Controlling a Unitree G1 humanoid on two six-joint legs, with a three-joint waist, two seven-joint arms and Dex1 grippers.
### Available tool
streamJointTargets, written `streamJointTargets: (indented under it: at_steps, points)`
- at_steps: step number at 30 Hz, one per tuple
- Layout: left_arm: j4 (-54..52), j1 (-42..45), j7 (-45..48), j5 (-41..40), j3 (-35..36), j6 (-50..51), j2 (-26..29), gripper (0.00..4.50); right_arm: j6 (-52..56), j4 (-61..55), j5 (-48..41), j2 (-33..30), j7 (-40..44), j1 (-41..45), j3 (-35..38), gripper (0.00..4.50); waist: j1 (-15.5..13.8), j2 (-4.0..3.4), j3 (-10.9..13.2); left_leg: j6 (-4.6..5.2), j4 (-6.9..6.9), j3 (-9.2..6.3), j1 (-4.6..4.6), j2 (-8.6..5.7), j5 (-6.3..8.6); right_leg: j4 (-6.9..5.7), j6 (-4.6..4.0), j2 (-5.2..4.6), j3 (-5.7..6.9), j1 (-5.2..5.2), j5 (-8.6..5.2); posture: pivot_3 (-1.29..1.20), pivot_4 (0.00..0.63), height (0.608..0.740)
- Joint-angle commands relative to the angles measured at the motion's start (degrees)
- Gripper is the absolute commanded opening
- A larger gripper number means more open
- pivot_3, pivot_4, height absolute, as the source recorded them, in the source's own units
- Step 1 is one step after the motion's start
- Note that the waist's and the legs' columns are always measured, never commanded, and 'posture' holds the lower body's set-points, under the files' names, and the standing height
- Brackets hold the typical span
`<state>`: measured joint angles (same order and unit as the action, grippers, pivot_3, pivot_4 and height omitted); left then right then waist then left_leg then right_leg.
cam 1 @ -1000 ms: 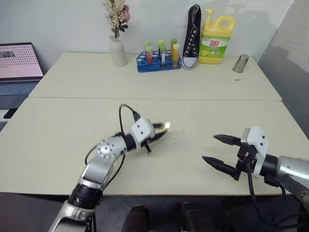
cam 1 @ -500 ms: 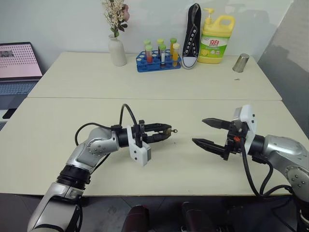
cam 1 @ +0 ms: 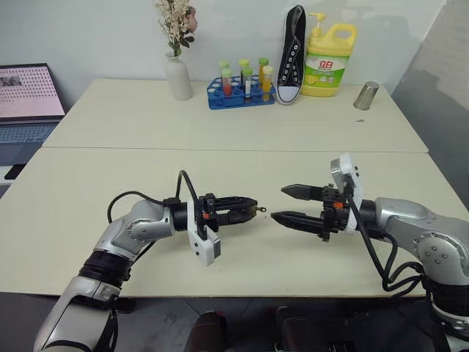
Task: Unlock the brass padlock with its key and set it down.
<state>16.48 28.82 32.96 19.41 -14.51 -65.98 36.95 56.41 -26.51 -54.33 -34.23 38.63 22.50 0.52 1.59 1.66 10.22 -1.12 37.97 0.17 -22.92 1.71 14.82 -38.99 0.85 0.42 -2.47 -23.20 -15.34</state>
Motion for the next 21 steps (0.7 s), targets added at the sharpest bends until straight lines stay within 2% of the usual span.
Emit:
streamJointTargets:
  at_steps: [1, 11, 14, 21]
  points:
    - [-1.0, -0.2, -2.0, 0.1, 0.7, -1.1, 0.6, 0.97, 0.6, 1.1, -0.1, 1.3, -0.1, 1.5, -1.3, 4.5, 0.0, 0.0, 0.0, 0.0, 0.0, -0.01, 0.0, 0.0, 0.0, -0.01, 0.0, 0.0, 0.01, 0.0, 0.0, 0.0, 0.15, 0.74]
    - [-2.2, 0.1, -2.9, 0.9, -0.1, -0.2, 0.4, 0.97, -0.1, 2.6, 3.3, 3.1, 0.2, 2.2, -4.2, 4.5, 0.0, 0.0, 0.0, 0.0, 0.0, -0.01, -0.01, -0.01, 0.0, 0.0, -0.01, -0.01, 0.05, 0.0, 0.0, 0.0, 0.15, 0.74]
    - [-2.6, 0.1, -2.8, 0.9, -0.3, 0.1, 0.4, 0.97, 0.4, 2.7, 2.9, 3.8, -0.1, 2.4, -3.5, 3.85, 0.0, 0.0, 0.0, 0.0, 0.0, 0.0, -0.01, -0.01, 0.0, 0.0, -0.01, -0.01, 0.06, 0.0, 0.0, 0.0, 0.15, 0.74]
    - [-3.0, 0.0, -2.7, 0.8, -0.7, 0.9, 0.9, 0.97, 1.2, 2.7, 2.2, 4.2, 0.1, 3.0, -3.2, 1.29, 0.0, 0.0, 0.0, 0.0, 0.0, 0.0, -0.01, -0.01, 0.0, -0.01, -0.01, -0.01, 0.05, -0.01, 0.0, 0.0, 0.15, 0.74]
